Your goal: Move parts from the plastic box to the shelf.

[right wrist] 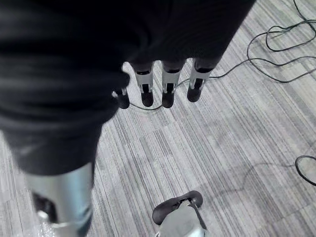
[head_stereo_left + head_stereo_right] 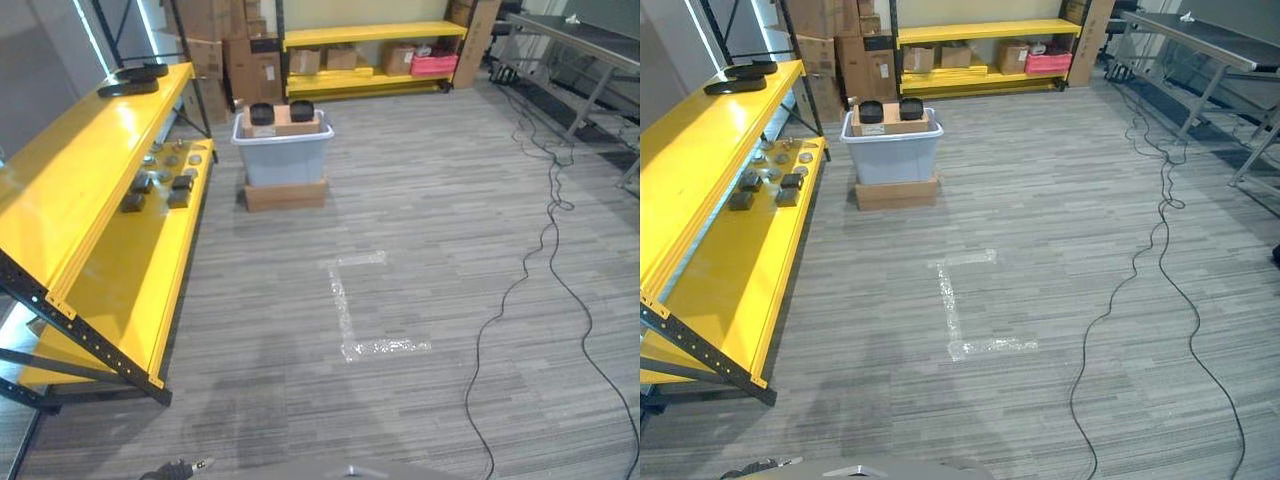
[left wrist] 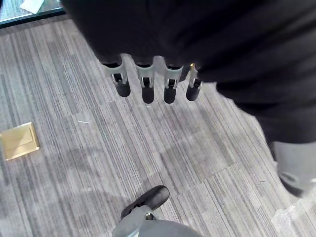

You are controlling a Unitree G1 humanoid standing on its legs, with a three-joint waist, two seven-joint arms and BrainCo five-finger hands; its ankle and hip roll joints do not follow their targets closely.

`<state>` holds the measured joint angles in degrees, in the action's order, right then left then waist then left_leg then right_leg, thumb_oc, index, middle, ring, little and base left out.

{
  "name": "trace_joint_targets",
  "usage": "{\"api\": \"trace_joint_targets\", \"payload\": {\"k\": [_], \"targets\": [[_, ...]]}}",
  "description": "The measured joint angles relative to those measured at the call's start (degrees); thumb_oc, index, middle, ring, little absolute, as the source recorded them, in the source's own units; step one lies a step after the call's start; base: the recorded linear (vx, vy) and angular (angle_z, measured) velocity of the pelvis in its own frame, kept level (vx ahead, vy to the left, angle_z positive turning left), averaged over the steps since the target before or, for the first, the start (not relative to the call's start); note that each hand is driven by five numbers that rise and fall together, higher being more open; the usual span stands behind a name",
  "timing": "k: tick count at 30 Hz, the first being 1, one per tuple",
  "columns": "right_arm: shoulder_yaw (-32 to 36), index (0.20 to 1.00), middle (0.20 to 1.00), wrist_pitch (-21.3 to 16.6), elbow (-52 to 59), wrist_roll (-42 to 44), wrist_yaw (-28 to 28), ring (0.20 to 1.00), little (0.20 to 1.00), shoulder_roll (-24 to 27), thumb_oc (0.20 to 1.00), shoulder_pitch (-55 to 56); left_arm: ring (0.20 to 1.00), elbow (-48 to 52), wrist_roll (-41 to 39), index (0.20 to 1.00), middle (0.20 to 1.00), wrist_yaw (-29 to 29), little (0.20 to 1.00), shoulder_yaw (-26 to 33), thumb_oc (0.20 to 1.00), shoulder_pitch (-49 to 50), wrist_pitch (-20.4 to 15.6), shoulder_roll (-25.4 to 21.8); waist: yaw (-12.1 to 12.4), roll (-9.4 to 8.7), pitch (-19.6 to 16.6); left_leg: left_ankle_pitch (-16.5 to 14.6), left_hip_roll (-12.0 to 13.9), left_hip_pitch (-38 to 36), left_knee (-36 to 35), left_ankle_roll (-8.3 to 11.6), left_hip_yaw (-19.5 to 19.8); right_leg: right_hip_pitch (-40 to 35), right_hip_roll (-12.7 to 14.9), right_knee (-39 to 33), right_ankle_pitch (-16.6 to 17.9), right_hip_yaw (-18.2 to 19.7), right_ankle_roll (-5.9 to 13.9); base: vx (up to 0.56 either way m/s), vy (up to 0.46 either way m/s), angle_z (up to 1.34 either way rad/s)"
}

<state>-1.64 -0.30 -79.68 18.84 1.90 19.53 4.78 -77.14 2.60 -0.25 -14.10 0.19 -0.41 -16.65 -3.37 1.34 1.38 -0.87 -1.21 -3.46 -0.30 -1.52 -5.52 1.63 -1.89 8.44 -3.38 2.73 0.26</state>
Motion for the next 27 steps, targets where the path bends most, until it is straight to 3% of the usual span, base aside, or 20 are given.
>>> {"api": "trace_joint_targets", "payload": {"k": [6,27], "targets": [[-0.05,1.000,1.000,0.02,-0.01,0.00,-0.16,1.000,1.000,-0.05,1.000,-1.63,1.000,-0.12,0.02,1.000,1.000,-0.23,1.000,-0.03,1.000,0.04,0.02,0.02,0.10,0.06,1.66,0.32,0.31,-1.64,-0.96,0.32,-0.37,-1.60,-0.33,-1.14,0.02,0.09,0.10,0.00,0.000,0.00],[-0.45,1.000,1.000,0.56,-1.28,-0.54,-0.61,1.000,1.000,-0.21,1.000,-0.95,1.000,-0.22,2.06,1.000,1.000,-1.23,1.000,-0.01,1.000,0.02,0.28,0.11,0.80,-0.22,1.55,0.07,0.46,-2.79,-1.98,0.88,0.29,-3.38,-0.45,-2.73,0.43,-0.47,-0.07,0.00,0.000,0.00]]}}
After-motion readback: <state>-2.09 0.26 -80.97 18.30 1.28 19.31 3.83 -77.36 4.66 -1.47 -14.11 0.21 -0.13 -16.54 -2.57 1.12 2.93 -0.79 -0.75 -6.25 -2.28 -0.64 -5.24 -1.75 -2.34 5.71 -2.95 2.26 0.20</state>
